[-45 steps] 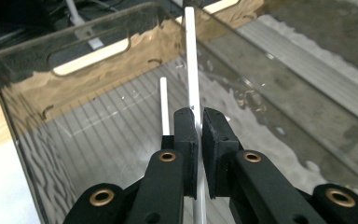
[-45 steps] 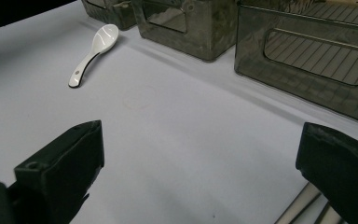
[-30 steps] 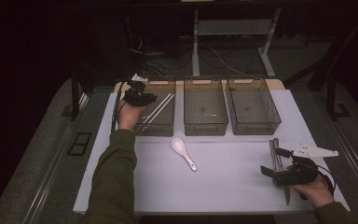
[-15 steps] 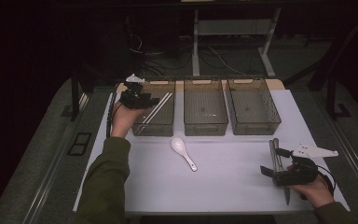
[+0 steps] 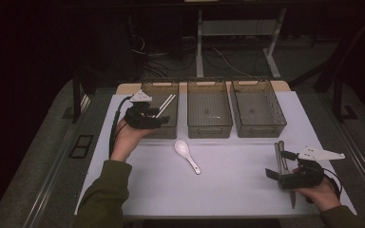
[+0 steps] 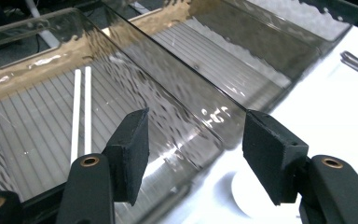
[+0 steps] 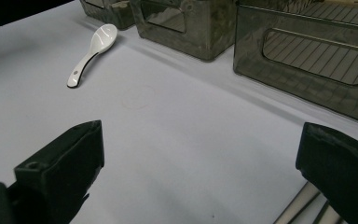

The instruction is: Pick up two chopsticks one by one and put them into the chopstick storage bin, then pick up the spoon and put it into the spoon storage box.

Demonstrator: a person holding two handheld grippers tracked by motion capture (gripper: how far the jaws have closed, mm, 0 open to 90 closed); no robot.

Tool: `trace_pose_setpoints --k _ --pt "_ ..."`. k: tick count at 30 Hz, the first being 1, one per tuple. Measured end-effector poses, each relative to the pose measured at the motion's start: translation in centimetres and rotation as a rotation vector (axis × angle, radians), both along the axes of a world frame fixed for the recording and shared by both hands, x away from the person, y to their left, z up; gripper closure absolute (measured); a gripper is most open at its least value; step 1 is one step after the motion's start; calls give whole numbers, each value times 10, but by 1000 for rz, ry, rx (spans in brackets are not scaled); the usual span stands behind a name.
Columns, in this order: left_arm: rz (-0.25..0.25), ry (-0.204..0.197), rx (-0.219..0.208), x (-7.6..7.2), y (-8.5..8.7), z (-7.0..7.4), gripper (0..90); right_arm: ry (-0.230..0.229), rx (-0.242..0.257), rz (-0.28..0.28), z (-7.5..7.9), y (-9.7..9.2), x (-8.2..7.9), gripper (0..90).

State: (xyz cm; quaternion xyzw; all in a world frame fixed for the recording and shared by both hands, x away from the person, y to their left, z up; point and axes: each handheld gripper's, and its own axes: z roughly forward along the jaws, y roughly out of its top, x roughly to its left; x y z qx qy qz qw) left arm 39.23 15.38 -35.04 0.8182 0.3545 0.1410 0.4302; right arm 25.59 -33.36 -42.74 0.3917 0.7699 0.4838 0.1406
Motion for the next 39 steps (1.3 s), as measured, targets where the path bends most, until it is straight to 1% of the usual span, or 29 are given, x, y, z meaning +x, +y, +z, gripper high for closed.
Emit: trace_pose_setpoints --k 1,4,6,8,10,11,14,19,22,24,29,31,33,34,37,39 --pt "1 -3 -4 -3 -1 -1 400 0 -1 3 0 0 0 9" --pt "-17 -12 -4 -17 -3 -4 400 1 -1 -1 0 0 -1 9" --pt "-24 -10 -9 -24 -5 -7 402 -1 -1 -1 0 0 0 9" --pt "-42 -10 4 -31 -7 -11 407 1 -1 -3 0 1 0 9" --pt "-52 -13 7 -37 -8 -15 423 2 0 -3 1 1 -1 9" --pt "-61 -7 2 -41 -10 -17 429 -1 -1 -1 1 1 -1 9" --pt "-78 1 23 -49 -13 -24 456 -3 1 -1 1 0 -1 9" --pt "-99 9 42 -60 -16 -34 509 -6 1 1 1 0 -2 9" --pt "-110 17 39 -67 -17 -39 563 -6 0 2 1 0 -2 9" --pt "-114 17 42 -72 -19 -43 623 -6 0 2 1 0 -2 9" --pt "-147 34 55 -81 -22 -51 747 -7 -3 6 1 0 -2 9" --pt "-158 54 33 -82 -23 -54 807 -7 -2 5 2 1 -2 9" --pt "-181 69 32 -83 -24 -57 867 -8 -3 7 1 1 -2 9" --pt "-185 75 30 -83 -26 -58 887 -8 -5 7 1 1 -2 9" --pt "-216 84 55 -83 -30 -62 889 -8 -5 7 1 1 -2 9" --pt "-228 87 56 -84 -34 -65 889 -6 -5 7 2 1 -2 9"
